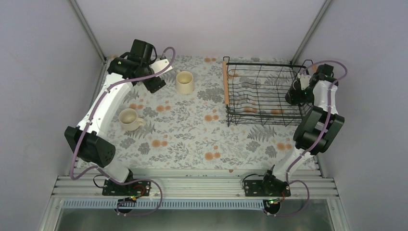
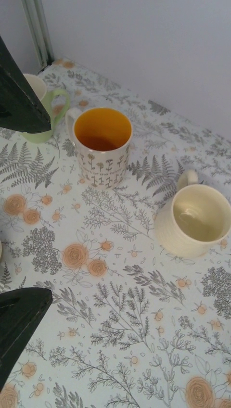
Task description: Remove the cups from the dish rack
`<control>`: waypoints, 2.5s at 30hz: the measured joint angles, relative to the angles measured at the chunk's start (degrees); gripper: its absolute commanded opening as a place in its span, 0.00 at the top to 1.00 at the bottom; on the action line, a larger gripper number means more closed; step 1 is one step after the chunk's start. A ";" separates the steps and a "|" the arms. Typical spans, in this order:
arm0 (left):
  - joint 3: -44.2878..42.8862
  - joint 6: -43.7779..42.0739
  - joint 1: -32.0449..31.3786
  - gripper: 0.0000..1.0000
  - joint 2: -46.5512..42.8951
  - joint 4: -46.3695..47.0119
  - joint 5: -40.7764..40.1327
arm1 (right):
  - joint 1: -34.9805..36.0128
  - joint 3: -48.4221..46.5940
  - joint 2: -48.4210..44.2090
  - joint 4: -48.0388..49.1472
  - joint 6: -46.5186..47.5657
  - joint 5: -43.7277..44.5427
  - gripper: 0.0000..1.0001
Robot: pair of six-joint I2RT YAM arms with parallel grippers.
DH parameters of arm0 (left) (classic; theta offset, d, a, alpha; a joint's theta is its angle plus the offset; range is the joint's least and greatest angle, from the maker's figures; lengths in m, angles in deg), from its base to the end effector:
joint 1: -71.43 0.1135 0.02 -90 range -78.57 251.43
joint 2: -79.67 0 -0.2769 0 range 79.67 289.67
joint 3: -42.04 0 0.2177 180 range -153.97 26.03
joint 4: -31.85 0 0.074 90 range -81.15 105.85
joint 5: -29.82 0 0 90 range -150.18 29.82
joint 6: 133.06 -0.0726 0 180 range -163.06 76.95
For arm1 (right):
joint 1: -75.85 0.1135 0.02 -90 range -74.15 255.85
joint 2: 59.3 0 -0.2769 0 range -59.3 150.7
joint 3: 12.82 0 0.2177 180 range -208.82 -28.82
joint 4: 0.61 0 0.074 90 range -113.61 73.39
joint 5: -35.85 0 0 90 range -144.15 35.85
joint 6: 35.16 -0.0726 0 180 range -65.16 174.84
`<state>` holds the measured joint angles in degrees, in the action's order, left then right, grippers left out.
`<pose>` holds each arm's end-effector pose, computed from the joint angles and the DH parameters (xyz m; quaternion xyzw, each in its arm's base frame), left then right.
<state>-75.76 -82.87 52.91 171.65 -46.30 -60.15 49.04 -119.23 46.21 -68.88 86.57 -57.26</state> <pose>0.2988 -0.1001 0.3690 0.4613 0.8264 0.0594 0.3173 0.3303 -0.1625 0.2485 -0.0474 0.9791 -0.0727 0.1841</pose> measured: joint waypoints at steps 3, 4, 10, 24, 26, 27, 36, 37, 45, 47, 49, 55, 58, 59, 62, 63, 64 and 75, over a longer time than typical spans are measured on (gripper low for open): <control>1.16 0.15 -0.02 0.20 0.00 0.13 0.33 | -0.13 -0.37 0.76 0.00 0.63 0.22 0.00; 1.25 0.22 -0.02 0.20 0.00 0.13 0.48 | -0.11 -0.44 1.20 -0.02 1.11 0.22 0.00; 1.36 0.50 -0.04 0.20 0.00 0.42 0.96 | 0.04 -0.90 3.21 1.51 4.20 -0.83 0.00; 1.64 1.90 -1.44 0.21 1.36 0.72 1.05 | -0.02 -0.87 4.39 3.26 7.98 -6.40 0.08; 1.64 1.97 -1.73 0.21 2.03 0.72 1.05 | -0.17 -0.57 4.26 2.99 8.39 -7.34 0.08; 1.64 1.99 -1.86 0.21 2.34 0.74 1.03 | -0.26 -0.37 4.20 2.93 8.66 -7.85 0.08; 1.53 2.95 -3.13 0.21 4.17 0.72 0.59 | -0.28 2.19 2.16 3.02 9.49 -9.25 0.07; 1.44 3.02 -3.32 0.21 4.20 0.72 0.55 | -0.28 2.29 1.84 3.15 9.90 -9.29 0.07; 0.02 3.43 -4.72 0.21 4.46 0.68 0.28 | -0.28 1.86 1.38 4.22 13.57 -9.25 0.04; -0.24 3.50 -4.98 0.21 4.57 0.66 -0.02 | -0.28 1.07 1.70 4.13 14.36 -9.29 0.03; -0.57 3.63 -5.14 0.22 4.79 0.52 -0.31 | -0.28 0.76 1.79 4.28 15.43 -9.49 0.01; -1.09 4.09 -5.18 0.22 5.29 0.33 -0.72 | -0.31 1.03 1.79 5.49 18.38 -9.75 0.02; -1.49 4.37 -5.18 0.22 5.75 0.31 -0.72 | -0.46 1.62 1.79 6.64 19.26 -10.05 0.03; -1.57 4.44 -5.18 0.22 5.95 0.33 -0.72 | -0.66 2.29 1.79 7.72 19.52 -10.56 0.03; -1.57 4.46 -5.18 0.23 6.36 0.31 -0.72 | -1.38 4.87 1.79 10.12 20.57 -11.93 0.05; -1.57 4.46 -5.18 0.23 6.49 0.31 -0.74 | -1.60 6.23 1.79 11.17 20.96 -12.74 0.05; -1.60 4.46 -5.18 0.23 6.67 0.31 -0.76 | -1.86 7.58 1.79 12.11 21.33 -13.40 0.05; -2.78 4.46 -5.18 0.25 8.07 0.31 -0.90 | -4.20 19.43 -0.13 22.80 23.32 -20.24 0.14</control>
<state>-78.54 -78.41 47.73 179.72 -45.99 -61.05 44.85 -99.80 46.08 -46.08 109.89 -77.50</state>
